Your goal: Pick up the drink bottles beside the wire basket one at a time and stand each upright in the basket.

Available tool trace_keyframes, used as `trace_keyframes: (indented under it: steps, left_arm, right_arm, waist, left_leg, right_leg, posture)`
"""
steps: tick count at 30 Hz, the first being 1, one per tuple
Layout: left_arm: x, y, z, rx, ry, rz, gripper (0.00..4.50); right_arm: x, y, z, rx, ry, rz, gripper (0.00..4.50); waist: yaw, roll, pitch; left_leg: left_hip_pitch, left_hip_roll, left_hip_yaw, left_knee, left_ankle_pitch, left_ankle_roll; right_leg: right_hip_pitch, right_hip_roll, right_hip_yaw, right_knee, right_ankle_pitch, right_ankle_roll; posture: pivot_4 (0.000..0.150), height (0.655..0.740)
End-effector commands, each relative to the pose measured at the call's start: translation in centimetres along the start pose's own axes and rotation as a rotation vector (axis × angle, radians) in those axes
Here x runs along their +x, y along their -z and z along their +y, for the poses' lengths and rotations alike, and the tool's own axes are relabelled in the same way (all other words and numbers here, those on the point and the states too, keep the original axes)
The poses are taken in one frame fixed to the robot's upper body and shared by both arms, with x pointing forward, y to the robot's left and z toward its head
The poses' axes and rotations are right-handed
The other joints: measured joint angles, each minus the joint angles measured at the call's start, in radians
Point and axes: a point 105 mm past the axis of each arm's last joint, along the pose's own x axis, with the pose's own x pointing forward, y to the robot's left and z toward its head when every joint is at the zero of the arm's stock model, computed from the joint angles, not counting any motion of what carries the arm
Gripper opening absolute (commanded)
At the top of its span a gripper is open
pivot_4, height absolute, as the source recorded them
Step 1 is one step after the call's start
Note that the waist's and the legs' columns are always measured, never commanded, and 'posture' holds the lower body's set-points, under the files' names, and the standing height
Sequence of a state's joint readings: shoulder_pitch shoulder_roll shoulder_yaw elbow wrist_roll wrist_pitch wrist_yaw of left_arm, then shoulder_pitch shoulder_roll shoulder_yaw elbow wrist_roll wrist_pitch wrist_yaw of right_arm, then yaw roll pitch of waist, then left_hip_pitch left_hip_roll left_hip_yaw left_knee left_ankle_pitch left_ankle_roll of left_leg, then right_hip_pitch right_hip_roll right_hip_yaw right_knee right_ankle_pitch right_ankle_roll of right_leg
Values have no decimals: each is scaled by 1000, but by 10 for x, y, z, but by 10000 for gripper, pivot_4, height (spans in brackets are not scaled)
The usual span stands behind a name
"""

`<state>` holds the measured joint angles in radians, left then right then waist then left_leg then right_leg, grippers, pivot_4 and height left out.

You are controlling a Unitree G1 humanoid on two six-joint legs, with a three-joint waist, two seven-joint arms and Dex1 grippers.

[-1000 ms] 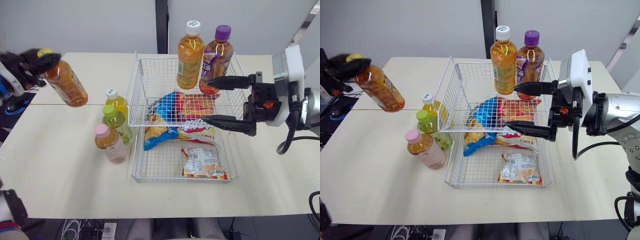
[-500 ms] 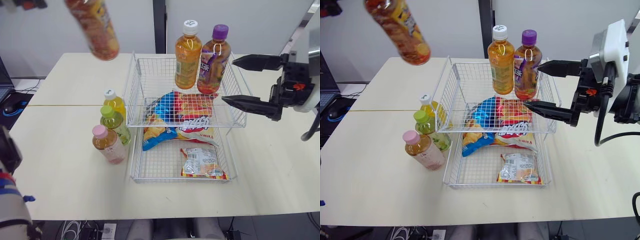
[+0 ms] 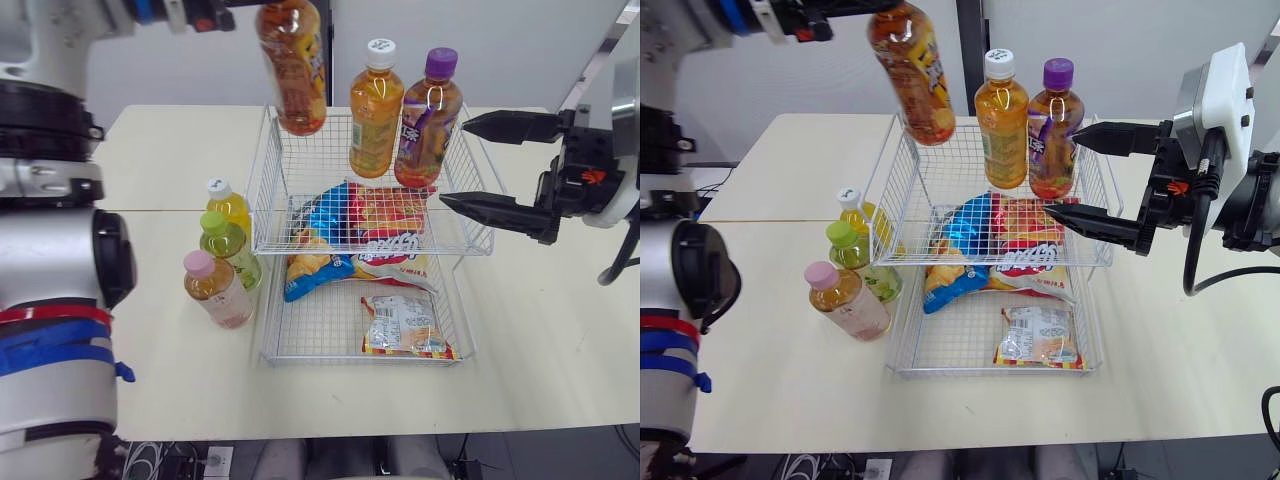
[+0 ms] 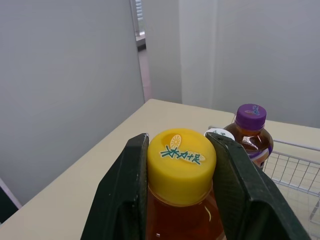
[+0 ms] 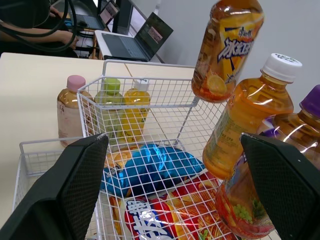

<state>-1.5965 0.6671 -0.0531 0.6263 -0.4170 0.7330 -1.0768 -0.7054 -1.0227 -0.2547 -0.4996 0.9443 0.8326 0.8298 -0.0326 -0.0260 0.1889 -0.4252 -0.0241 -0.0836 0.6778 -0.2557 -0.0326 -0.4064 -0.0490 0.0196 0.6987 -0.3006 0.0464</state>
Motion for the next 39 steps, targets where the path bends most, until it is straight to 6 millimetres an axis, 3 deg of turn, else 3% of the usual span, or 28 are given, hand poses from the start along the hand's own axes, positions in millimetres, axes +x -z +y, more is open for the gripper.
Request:
trace_keyframes:
  steps: [1, 14, 22, 32, 39]
  left_arm:
    - [3, -10, 1, 59, -15, -50, 13622]
    - [19, 19, 10, -50, -34, -35, 13622]
    - [28, 27, 3, -67, 11, -29, 13622]
    - [17, 14, -3, 3, 50, -31, 44800]
    - [0, -7, -6, 20, 53, -65, 44800]
  right_arm:
    - [-5, -10, 1, -38, 17, -22, 45000]
    - [-12, -9, -3, -51, 71, -16, 45000]
    - [-19, -13, -12, -72, 136, -17, 45000]
    - [-22, -13, -16, -79, 162, -16, 45000]
    - [-22, -12, -18, -83, 167, -18, 45000]
  waist:
    - [0, 0, 0]
    - [1, 0, 0]
    - [1, 0, 0]
    - [0, 0, 0]
    - [0, 0, 0]
  left_leg:
    - [0, 0, 0, 0, 0, 0]
    - [0, -1, -1, 1, 0, 0]
    - [0, -1, -1, 1, 0, 0]
    - [0, -1, 0, 1, 0, 0]
    - [0, 0, 0, 1, 0, 0]
  right_leg:
    - [0, 0, 0, 0, 0, 0]
    - [0, 0, 0, 1, 0, 0]
    - [0, 0, 0, 1, 0, 0]
    - [0, 0, 0, 1, 0, 0]
    - [0, 0, 0, 1, 0, 0]
  posture:
    - [1500, 7400]
    - [1500, 7400]
    - [1500, 7400]
    - [1500, 7400]
    - [1500, 7400]
